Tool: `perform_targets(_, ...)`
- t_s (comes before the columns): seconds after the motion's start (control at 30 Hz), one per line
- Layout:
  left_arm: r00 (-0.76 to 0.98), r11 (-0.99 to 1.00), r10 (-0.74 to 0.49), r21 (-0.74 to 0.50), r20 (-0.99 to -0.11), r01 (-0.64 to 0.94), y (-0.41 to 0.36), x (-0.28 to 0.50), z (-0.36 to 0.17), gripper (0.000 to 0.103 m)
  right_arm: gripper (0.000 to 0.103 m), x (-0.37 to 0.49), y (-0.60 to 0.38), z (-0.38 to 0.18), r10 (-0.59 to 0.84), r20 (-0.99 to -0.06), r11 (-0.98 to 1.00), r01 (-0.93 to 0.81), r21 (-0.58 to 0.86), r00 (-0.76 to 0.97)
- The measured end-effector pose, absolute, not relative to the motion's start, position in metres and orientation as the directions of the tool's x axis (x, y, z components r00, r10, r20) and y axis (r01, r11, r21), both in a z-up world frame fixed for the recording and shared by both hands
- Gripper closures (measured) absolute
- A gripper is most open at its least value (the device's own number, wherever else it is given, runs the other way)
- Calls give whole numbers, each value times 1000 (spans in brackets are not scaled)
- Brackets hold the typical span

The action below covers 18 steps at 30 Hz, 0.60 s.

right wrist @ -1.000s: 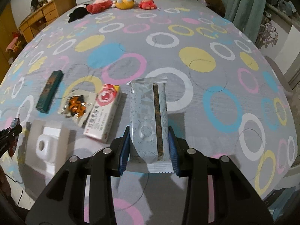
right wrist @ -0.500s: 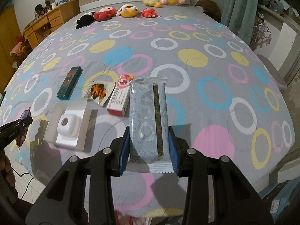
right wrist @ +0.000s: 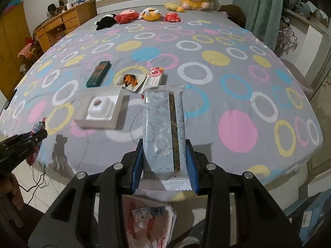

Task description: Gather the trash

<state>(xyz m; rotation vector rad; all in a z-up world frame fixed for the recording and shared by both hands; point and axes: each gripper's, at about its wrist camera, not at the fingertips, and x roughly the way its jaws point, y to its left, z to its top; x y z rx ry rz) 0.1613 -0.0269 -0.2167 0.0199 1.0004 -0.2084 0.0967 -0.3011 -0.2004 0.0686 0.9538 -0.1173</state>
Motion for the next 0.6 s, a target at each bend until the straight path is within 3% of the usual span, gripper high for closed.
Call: perform_targets(0.6, 541, 943, -229, -46, -809, 330, -35, 85, -225, 80, 66, 13, -278, -198, -65, -799, 989, 146, 28, 597)
